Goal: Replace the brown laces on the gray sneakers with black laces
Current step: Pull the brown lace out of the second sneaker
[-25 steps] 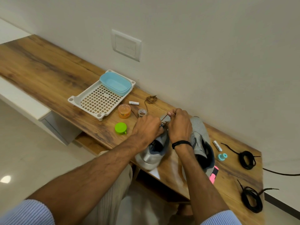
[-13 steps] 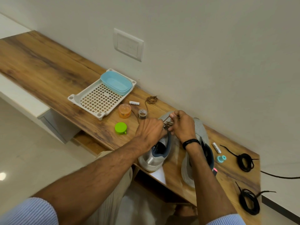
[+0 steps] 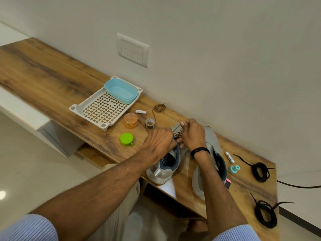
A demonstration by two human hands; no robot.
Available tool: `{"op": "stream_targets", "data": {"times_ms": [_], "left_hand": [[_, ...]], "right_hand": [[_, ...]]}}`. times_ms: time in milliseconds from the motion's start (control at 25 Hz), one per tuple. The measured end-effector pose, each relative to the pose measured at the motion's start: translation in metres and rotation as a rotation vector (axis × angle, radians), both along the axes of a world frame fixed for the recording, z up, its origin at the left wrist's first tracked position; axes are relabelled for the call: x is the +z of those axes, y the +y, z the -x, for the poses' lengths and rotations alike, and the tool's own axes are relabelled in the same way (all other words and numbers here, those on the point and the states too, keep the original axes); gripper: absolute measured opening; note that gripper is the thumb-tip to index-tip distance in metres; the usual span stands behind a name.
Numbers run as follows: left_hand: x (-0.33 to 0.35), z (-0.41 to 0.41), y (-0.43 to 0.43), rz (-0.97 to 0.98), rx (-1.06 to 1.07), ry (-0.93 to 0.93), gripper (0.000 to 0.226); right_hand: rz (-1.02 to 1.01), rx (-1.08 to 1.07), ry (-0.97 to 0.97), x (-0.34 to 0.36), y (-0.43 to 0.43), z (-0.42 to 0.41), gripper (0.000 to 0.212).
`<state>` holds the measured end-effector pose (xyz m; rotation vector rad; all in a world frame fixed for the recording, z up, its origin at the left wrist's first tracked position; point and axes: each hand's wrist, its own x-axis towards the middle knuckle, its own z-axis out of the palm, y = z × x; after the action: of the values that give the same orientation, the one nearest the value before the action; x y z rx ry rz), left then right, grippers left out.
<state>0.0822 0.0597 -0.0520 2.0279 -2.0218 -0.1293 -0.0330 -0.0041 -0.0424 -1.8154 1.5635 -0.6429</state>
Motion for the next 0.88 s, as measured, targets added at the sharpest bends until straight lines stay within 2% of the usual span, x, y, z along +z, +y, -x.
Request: {"op": "stream_targets", "data": {"times_ms": [520, 600, 720, 760, 880], "left_hand": [[-0.003, 0.002, -0.001, 0.005, -0.025, 0.085, 0.041], [-0.005, 0.0, -0.002, -0.007, 0.013, 0.204, 0.037], [-0.006, -0.001, -0.008, -0.094, 0.171, 0.586, 0.025], [-0.006, -0.001, -0.011, -0.113, 0.209, 0.66, 0.021], [-0.012, -0.005, -0.02, -0.079, 0.246, 0.715, 0.026]], "right_hand": [[0.066, -0.015, 0.09, -0.006, -0.007, 0.001, 0.02], [0.068, -0.004, 0.084, -0.004, -0.006, 0.001, 0.021], [0.047, 0.052, 0.074, 0.001, -0.004, 0.002, 0.018], [0.018, 0.068, 0.037, 0.001, -0.003, 0.002, 0.016], [-0.052, 0.085, -0.054, 0.002, -0.002, 0.003, 0.013]]}}
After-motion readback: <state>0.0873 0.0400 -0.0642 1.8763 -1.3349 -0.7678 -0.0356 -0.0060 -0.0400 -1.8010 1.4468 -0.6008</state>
